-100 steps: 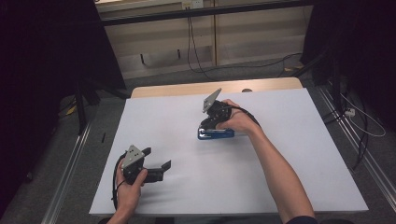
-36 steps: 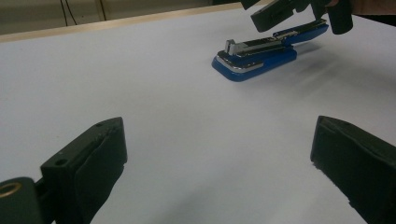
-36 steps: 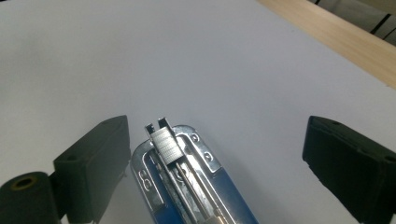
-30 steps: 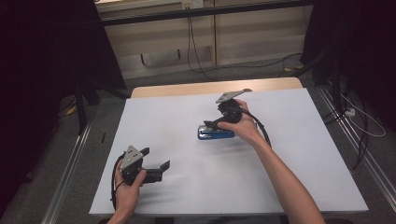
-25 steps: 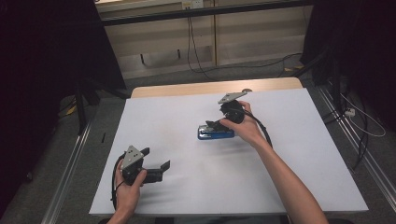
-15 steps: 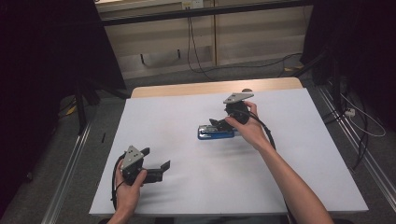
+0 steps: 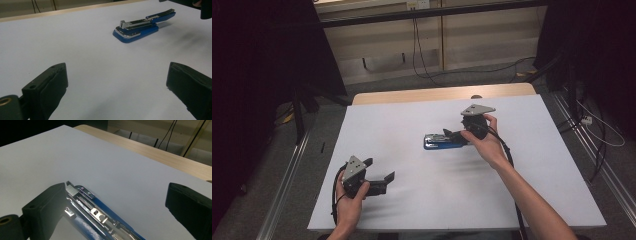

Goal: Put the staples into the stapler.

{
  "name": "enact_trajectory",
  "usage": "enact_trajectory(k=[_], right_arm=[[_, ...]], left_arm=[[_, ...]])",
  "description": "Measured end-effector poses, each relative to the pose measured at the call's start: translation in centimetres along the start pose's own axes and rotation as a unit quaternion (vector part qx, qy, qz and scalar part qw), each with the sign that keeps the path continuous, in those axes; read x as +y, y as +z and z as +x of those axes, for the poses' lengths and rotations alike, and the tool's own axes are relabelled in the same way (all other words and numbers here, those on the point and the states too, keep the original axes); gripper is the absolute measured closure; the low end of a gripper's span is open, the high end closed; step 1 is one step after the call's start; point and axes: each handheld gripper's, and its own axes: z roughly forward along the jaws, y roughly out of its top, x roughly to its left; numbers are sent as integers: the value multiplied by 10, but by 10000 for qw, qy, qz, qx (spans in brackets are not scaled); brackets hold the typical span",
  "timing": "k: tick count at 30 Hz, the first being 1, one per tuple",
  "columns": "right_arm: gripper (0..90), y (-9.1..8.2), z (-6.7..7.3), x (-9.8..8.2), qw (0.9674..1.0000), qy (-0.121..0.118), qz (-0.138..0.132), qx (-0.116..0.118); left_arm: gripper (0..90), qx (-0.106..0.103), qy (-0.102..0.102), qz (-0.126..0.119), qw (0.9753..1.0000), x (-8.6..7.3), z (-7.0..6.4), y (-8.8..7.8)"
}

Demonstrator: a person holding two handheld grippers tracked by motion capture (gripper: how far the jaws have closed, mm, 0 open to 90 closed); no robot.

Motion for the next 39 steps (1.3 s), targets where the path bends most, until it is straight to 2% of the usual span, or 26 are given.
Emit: enact_trajectory(k=[5,18,21,33,39], right_arm=[[33,-12,-1,-2,9998,33,-115,-173],[33,-38,-10,-21,9983,204,-293,-452],[31,-43,-10,-27,9985,242,-289,-406],[31,-61,-9,-45,9975,227,-282,-602],[31,-72,-10,-54,9968,220,-308,-708]], left_arm=[[43,166,2,-63,9998,0,1,-2],[43,46,13,-60,10000,0,0,-1],[43,42,-53,-76,9999,0,0,0],[43,43,-117,-88,9999,-2,4,-2],[43,19,-77,-87,9999,-2,3,-2]])
